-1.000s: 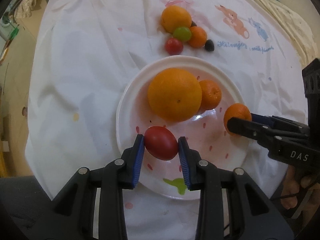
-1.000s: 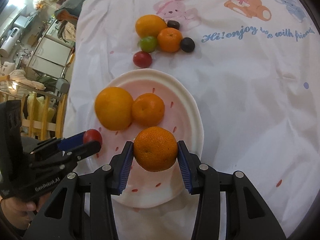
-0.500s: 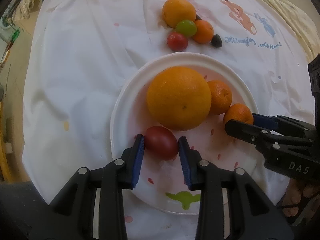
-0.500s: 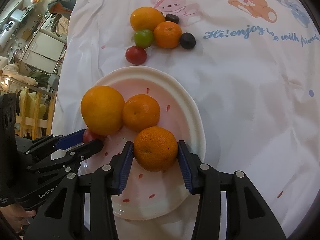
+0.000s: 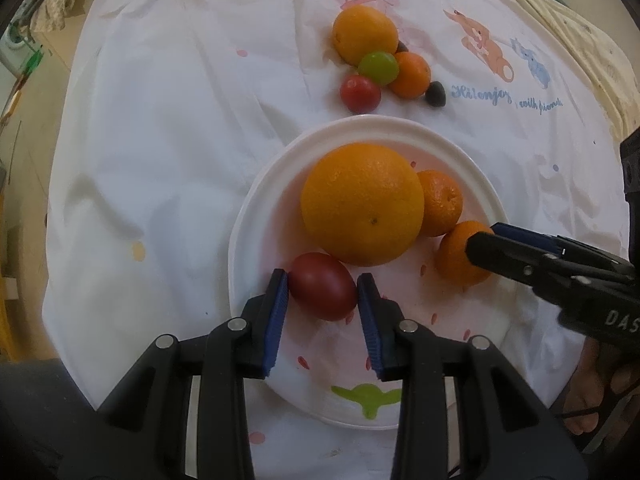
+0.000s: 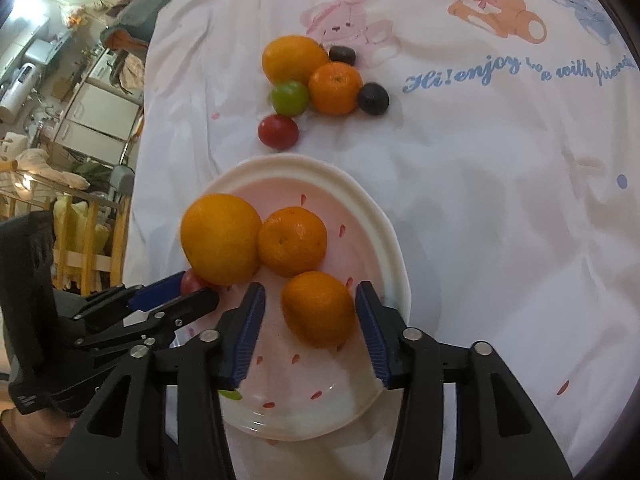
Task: Organize fruits
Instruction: 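Carry the tangerine into the plate with the right tool while the left tool places the red tomato there, then withdraw both open tools from the plate toward the fruit pile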
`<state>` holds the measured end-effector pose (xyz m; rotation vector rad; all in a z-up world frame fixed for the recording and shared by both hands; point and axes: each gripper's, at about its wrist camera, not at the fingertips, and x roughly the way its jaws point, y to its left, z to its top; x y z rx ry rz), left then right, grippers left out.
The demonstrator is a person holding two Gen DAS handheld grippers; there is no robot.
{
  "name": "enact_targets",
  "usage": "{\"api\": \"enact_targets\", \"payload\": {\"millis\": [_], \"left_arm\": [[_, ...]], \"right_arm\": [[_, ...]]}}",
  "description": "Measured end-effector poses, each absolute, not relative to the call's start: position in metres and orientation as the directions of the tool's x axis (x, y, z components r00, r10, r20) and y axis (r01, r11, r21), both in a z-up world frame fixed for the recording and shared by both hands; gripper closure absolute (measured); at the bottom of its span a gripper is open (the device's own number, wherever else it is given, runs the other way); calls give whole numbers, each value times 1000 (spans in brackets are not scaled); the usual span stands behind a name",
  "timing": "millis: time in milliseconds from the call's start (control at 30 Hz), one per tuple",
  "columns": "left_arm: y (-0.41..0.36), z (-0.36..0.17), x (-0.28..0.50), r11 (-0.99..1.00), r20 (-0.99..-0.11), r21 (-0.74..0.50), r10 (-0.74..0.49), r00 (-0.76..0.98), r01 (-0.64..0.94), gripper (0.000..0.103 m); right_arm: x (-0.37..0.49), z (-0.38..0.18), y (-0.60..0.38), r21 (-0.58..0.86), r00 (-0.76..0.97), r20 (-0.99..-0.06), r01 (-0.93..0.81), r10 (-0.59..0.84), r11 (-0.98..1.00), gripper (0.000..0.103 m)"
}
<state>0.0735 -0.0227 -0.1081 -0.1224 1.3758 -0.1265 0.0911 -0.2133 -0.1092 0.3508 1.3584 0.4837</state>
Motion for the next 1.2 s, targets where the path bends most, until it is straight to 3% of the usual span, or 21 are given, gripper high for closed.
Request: {"api": "enact_targets", "payload": {"millis": [167, 233, 400, 500, 700, 1200], "left_arm": [[-19, -102, 72, 987, -965, -162, -160, 209, 9, 71], [-18, -102, 71, 987, -966, -158, -155, 206, 3, 67], [-22, -91, 69, 985, -956, -168, -169, 240, 26, 31], [-24, -82, 66, 986, -949, -158, -165, 268, 47, 22], [-25, -61, 62, 983, -930, -167, -182, 321, 73, 22], [-5, -11, 90, 994, -886, -108, -95, 454, -3, 22]], "right_arm": [[90, -98, -232, 552, 179, -811, -80, 557, 830, 42], [91, -94, -238, 563, 195, -802, -70, 565, 824, 41], [89, -85, -248, 603, 228, -772, -38, 594, 797, 27], [90, -78, -250, 610, 240, -764, -32, 599, 792, 17], [89, -62, -257, 612, 297, -749, -30, 592, 790, 10], [103, -15, -273, 522, 411, -766, -53, 495, 851, 10]]}}
